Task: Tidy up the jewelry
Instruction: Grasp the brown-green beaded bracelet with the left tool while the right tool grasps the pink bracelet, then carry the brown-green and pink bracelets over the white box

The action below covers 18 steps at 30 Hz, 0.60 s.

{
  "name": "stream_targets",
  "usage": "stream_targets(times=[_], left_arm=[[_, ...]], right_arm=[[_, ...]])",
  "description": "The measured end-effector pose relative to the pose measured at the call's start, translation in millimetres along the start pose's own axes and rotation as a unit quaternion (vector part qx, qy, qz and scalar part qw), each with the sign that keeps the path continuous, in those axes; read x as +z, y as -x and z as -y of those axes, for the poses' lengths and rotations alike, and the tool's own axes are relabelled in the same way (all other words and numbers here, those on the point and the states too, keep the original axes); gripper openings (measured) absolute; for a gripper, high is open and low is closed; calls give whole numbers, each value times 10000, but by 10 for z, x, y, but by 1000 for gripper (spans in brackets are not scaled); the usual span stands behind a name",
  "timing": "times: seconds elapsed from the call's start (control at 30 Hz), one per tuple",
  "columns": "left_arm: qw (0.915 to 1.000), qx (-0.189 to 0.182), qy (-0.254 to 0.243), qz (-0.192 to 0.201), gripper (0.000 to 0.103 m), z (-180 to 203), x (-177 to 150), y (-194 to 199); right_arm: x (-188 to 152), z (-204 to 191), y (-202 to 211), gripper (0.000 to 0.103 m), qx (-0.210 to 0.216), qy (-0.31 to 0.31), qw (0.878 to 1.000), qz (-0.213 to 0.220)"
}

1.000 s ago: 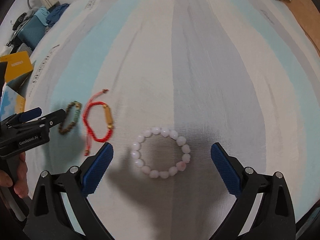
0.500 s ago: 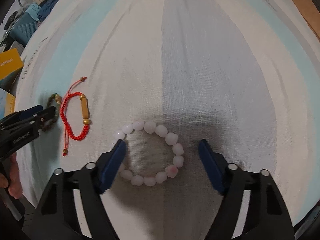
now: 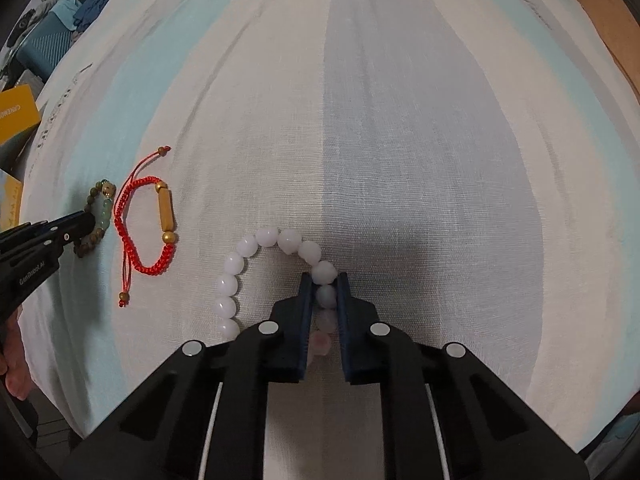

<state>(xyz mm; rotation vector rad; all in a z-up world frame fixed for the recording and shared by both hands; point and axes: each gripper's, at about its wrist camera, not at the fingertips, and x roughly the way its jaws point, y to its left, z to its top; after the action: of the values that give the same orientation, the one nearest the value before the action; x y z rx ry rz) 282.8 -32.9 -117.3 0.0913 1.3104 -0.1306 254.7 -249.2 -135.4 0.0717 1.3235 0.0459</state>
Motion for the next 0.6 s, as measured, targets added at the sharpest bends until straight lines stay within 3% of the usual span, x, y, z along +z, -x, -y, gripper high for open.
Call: stream_targets(times=[0.6], left_arm=[[9998, 107, -1, 162, 7, -41, -164, 392]], right_arm=[[-8, -119, 447, 9, 37, 265, 9987, 438]])
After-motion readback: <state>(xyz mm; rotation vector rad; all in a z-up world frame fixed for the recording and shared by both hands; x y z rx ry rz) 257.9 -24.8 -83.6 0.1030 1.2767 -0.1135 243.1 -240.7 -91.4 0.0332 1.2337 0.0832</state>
